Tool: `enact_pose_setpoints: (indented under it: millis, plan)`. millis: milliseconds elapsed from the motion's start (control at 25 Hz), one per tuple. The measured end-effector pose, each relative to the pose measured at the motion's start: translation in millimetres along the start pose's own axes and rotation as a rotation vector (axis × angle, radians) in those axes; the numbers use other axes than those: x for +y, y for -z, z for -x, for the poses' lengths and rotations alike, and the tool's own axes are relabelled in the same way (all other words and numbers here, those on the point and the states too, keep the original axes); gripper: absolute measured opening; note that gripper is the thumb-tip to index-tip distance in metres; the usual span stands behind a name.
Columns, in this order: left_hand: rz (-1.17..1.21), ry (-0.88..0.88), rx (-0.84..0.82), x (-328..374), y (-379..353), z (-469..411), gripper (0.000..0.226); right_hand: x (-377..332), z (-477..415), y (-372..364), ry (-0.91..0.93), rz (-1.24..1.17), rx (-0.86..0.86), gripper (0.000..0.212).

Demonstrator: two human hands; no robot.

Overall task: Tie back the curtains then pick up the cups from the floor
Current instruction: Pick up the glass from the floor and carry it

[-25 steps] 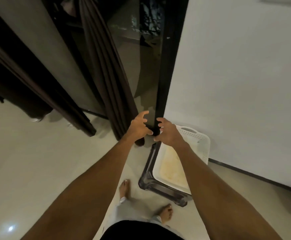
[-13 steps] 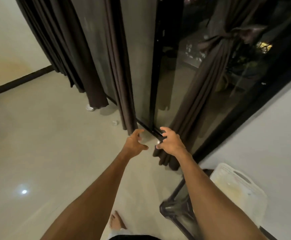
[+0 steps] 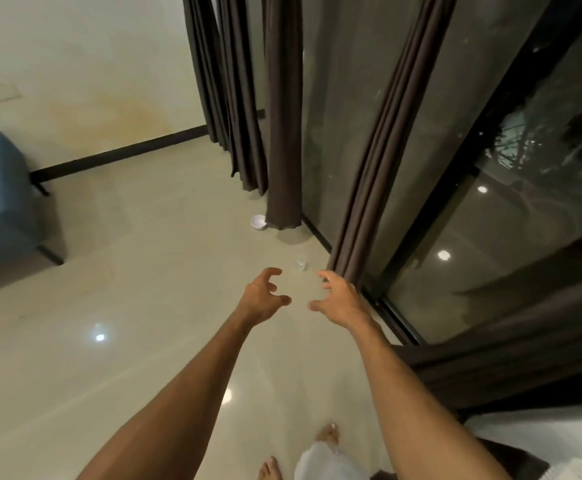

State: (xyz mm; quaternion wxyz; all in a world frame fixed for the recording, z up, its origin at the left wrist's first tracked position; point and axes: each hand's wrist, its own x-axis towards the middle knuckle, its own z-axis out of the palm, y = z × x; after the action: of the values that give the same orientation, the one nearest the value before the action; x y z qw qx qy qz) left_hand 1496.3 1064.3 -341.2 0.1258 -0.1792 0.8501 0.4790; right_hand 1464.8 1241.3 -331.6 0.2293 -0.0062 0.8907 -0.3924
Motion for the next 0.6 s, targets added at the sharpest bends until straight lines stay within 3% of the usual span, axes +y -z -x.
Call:
enact_pose_setpoints:
  millis: [600]
  plan:
    - [-0.086, 0.1, 0.114, 31.3, 103.9, -189.3, 0.05, -109.0, -228.9, -1.7, 0.114, 0.152, -0.175, 0.067]
